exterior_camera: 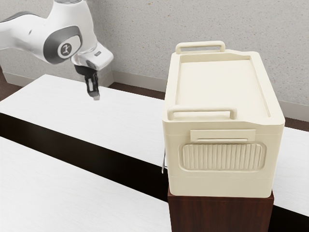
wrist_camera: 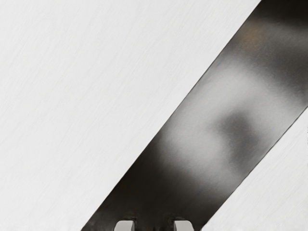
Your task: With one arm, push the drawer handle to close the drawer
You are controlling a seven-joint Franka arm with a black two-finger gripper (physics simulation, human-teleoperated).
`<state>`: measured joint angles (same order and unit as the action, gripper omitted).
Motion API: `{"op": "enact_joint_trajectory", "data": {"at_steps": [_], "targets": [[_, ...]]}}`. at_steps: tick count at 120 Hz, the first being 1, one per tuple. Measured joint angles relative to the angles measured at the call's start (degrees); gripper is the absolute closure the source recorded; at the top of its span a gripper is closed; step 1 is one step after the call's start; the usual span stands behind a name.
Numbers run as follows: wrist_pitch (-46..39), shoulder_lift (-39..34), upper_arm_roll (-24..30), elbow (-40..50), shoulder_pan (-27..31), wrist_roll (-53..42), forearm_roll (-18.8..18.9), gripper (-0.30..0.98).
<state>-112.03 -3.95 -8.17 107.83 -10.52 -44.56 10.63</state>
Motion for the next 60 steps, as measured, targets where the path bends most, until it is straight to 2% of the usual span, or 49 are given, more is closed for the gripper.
{"op": "enact_joint_trajectory", "data": {"at_steps": [12,25,41,60], "targets": [[1.57,0.17,-0.34,-0.38,0.25,1.64,-0.76,0.36],[3.3,0.13,-0.58,-1.58,0.25,3.39,-1.92,0.22],[4.85,0.14,-0.3,-1.95,-0.2,5.57,-2.9,0.11],[5.58,0.52,-0.41,-1.05,-0.79,7.75,-3.88,0.05]]}}
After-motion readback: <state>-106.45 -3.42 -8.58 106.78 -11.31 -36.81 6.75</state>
